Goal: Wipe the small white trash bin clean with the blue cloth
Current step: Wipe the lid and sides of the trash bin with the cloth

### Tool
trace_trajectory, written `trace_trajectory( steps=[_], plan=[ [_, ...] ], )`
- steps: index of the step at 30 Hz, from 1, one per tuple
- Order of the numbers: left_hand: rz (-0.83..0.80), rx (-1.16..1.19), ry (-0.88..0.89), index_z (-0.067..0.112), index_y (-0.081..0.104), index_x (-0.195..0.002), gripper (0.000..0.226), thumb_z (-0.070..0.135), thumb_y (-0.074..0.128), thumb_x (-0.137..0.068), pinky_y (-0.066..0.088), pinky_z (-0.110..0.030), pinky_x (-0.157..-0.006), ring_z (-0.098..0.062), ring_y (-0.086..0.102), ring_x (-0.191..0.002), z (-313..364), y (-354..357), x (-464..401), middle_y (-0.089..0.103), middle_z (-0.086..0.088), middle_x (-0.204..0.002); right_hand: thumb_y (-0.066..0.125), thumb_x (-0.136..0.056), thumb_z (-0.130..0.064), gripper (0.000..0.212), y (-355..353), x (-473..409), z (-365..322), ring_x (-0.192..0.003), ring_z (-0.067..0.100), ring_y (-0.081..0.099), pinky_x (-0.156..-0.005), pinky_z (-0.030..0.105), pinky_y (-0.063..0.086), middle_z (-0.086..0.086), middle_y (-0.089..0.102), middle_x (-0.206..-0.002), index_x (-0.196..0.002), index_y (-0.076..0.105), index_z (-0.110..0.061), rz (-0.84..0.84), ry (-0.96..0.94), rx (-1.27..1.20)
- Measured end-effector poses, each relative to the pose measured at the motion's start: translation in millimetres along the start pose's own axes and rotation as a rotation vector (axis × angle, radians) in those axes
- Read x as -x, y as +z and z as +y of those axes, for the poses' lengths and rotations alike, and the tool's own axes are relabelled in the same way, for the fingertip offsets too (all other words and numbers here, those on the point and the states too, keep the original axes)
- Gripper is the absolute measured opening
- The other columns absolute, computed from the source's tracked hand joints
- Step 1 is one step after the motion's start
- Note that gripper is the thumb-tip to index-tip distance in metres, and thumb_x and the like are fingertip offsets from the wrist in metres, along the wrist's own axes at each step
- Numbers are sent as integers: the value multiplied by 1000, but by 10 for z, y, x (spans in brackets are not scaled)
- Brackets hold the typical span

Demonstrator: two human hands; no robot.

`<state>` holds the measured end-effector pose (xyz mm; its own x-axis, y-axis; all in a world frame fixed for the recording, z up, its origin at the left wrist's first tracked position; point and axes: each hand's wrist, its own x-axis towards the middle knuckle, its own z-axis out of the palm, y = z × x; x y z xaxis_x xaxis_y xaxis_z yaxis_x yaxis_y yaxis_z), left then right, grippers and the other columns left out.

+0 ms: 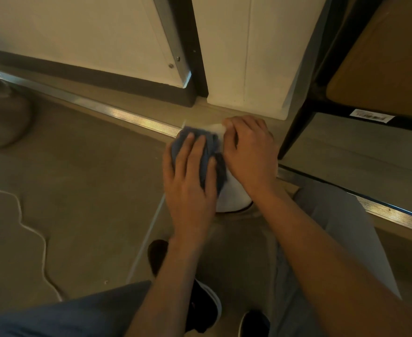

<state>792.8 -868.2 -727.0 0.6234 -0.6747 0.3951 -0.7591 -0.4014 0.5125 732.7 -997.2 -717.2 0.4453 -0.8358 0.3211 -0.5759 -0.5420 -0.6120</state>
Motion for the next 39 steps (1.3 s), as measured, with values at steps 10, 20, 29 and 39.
trace_trajectory(
  steps=[10,20,29,39],
  plan=[
    [-82,-26,9,17,56,-140,39,35,46,-106,36,-42,-117,-25,52,-135,-25,-71,-443,62,-5,-138,32,-100,-33,45,21,6,2,-108,20,62,-92,38,52,5,70,-113,-116,70,-14,-31,-16,-7],
    [-11,-65,-15,12,46,-149,47,34,45,-107,22,-39,-126,-33,34,-149,-45,-17,12,46,-10,-155,34,-99,-31,42,9,3,-11,-107,19,61,-87,33,49,3,71,-111,-114,70,-16,-18,10,3],
    [-29,-90,28,12,58,-136,37,29,46,-105,24,-47,-124,-17,47,-139,-126,-79,-438,62,-9,-138,35,-100,-30,39,-12,23,-45,-107,20,61,-88,33,47,5,70,-112,-115,69,-15,-15,-3,38],
    [-86,72,-151,20,50,-142,44,43,40,-106,43,-31,-108,-19,52,-129,-73,-112,-379,58,-4,-139,40,-101,-28,33,-8,-4,-36,-103,17,61,-84,31,48,1,70,-109,-113,69,-17,-29,21,58]
  ],
)
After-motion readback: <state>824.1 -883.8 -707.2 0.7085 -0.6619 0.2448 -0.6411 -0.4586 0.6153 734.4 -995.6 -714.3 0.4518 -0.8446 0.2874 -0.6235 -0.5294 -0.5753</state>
